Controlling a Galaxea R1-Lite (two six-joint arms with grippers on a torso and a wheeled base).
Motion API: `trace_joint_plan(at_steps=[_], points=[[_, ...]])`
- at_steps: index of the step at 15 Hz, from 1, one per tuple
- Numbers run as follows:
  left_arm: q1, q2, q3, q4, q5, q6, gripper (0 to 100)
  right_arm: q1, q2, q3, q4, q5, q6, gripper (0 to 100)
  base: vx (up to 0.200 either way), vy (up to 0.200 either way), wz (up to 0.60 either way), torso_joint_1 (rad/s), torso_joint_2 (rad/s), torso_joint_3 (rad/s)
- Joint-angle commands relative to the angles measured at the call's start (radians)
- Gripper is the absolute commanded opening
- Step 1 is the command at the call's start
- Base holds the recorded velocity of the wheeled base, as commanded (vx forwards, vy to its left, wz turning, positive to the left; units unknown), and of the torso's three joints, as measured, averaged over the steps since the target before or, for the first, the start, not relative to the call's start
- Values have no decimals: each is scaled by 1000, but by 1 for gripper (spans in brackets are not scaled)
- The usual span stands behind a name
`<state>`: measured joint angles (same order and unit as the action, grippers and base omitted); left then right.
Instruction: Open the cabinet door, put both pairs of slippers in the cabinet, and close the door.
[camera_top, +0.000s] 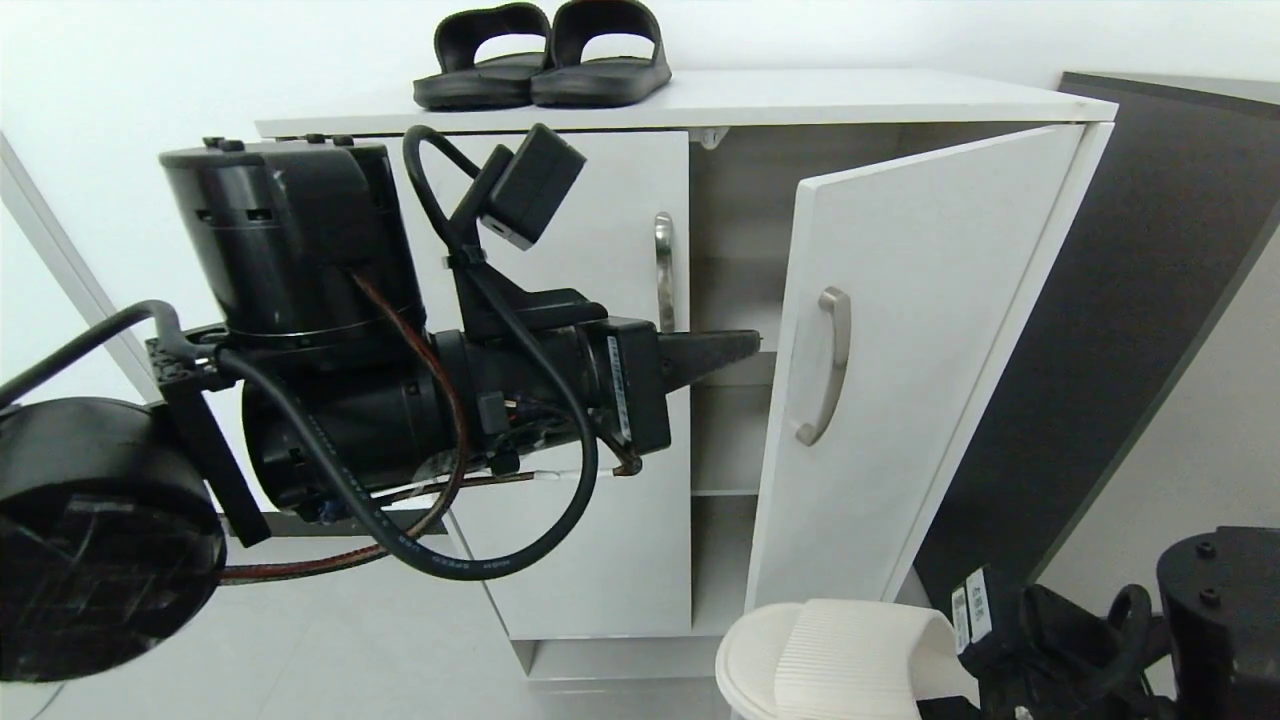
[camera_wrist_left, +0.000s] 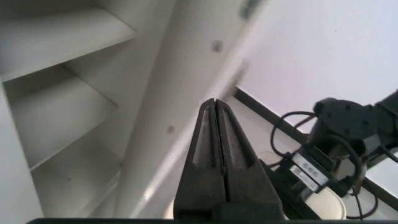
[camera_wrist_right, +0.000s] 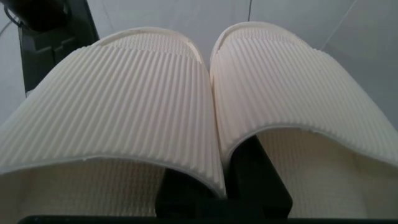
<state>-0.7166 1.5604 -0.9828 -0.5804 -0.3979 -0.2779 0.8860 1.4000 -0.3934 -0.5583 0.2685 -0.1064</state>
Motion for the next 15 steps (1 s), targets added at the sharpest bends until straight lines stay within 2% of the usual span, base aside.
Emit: trace_joint_plan(at_steps=[1, 8, 12, 15], points=[[20, 26, -14, -9, -2, -1, 0, 8, -7, 7, 0, 1, -1, 0, 0, 0, 0, 0, 0, 0], [34, 156, -131, -38, 1, -6, 0, 56, 2, 28, 1, 1, -3, 0, 0, 0, 0, 0, 0, 0], [31, 184, -151, -38, 1, -6, 0, 74, 11, 36, 0, 1, -3, 0, 0, 0, 0, 0, 0, 0], [12, 184, -154, -38, 1, -6, 0, 97, 11, 50, 0, 1, -3, 0, -200, 0, 0, 4, 1, 6]])
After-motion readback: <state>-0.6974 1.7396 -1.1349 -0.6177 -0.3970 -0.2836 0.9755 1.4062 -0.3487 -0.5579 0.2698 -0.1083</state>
